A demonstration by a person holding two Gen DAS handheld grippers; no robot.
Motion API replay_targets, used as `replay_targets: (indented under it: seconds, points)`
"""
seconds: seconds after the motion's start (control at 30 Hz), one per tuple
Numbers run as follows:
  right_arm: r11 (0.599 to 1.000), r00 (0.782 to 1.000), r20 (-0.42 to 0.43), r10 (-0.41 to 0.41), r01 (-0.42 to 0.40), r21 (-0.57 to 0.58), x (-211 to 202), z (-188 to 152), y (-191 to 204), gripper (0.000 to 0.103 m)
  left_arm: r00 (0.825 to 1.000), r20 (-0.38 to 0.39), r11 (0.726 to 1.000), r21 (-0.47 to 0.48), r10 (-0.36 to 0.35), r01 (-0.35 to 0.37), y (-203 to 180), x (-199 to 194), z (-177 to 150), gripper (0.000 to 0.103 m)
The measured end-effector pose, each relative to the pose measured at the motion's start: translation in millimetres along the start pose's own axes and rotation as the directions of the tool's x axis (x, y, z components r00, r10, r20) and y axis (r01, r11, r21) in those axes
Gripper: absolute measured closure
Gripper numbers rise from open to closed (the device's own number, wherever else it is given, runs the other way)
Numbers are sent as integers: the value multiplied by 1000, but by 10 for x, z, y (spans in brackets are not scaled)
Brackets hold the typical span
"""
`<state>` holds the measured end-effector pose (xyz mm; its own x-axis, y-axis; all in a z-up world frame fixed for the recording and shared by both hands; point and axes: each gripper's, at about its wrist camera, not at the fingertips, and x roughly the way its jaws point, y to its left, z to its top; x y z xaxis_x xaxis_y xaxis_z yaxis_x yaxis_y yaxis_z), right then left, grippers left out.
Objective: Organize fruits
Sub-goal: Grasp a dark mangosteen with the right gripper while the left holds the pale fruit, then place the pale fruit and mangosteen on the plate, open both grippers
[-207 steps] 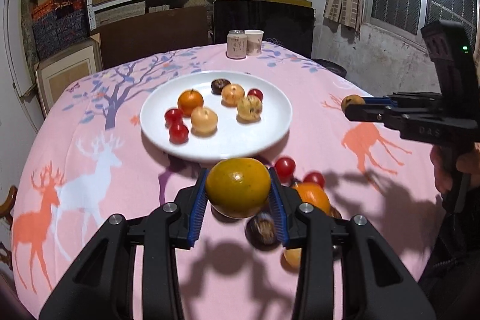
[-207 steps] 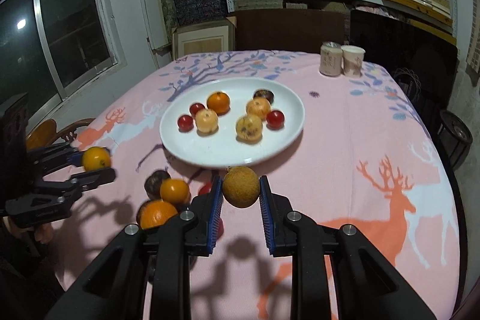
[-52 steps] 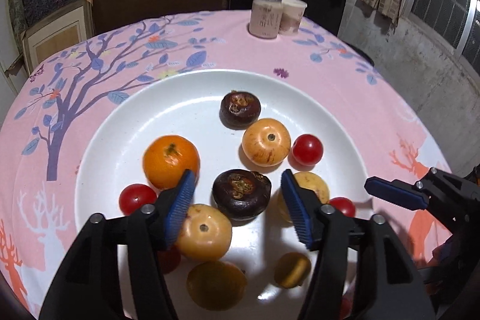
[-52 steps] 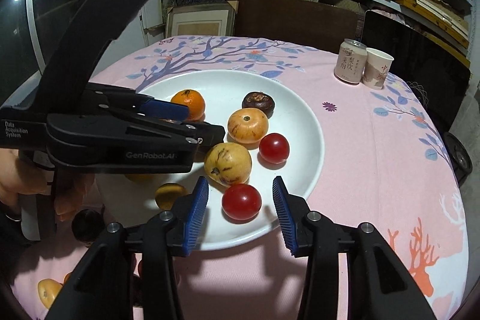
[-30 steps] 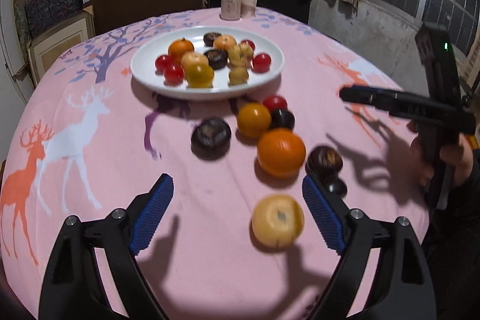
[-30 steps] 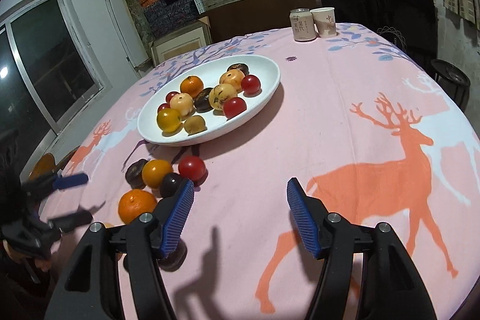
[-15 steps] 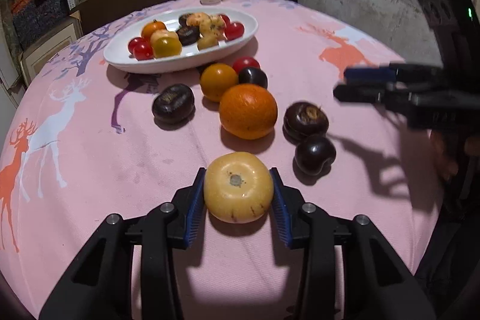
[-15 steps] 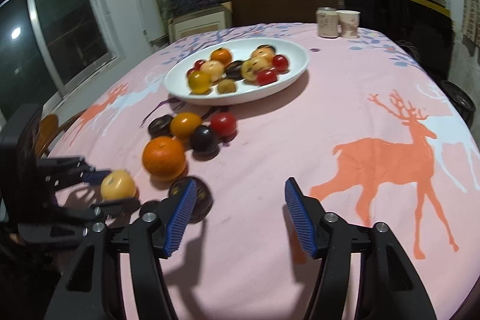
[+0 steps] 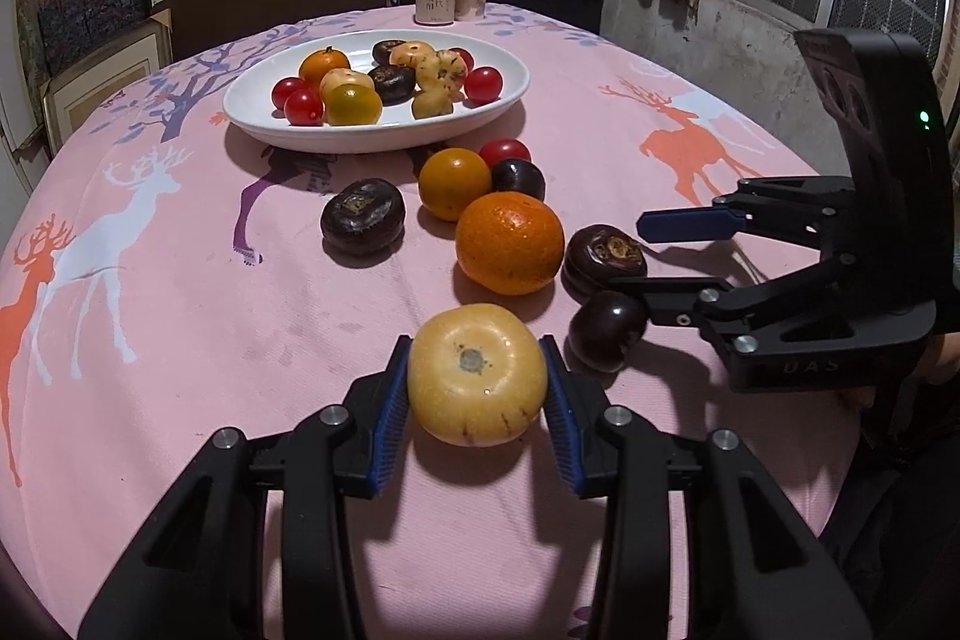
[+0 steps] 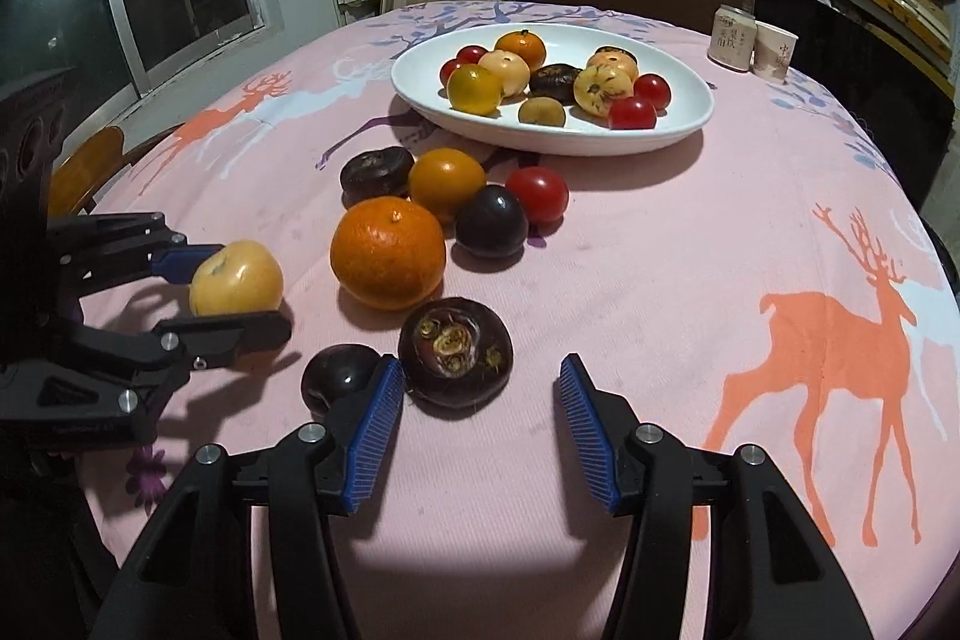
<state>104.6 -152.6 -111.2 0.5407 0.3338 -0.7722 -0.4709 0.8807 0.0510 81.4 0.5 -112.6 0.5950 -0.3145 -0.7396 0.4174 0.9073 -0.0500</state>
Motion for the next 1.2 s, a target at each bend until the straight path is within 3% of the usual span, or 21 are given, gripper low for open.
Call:
replay_targets:
  seconds: [0.3,0.43,0.53,0.73,0.77,1.2]
  points:
    - [998,999,-15,35,-34,52,68,72,-60,48,1000,1,1000,-8,-5,5,22,5,5,63]
    - [996,996,-15,89,-90,-7,24,60,47,50,1000,2,1000,-10,-6,6,26,2,2,63]
    - [997,999,-30,15,-17,-77,69,54,153,50,1000,-4,1000,-10,-6,6,19,9,-1,63]
    - [999,999,-32,-2,1,-37,117,88,67,53,1000,-3,1000,-11,-7,7,17,8,-2,63]
    - [1000,1000,-26,-4,3,-28,109,86,52,63,1000,-3,1000,-10,-7,7,18,7,-2,63]
    - [994,999,28,42,-44,97,-23,-4,-182,63,999,31,999,-49,-10,11,83,-57,7,63]
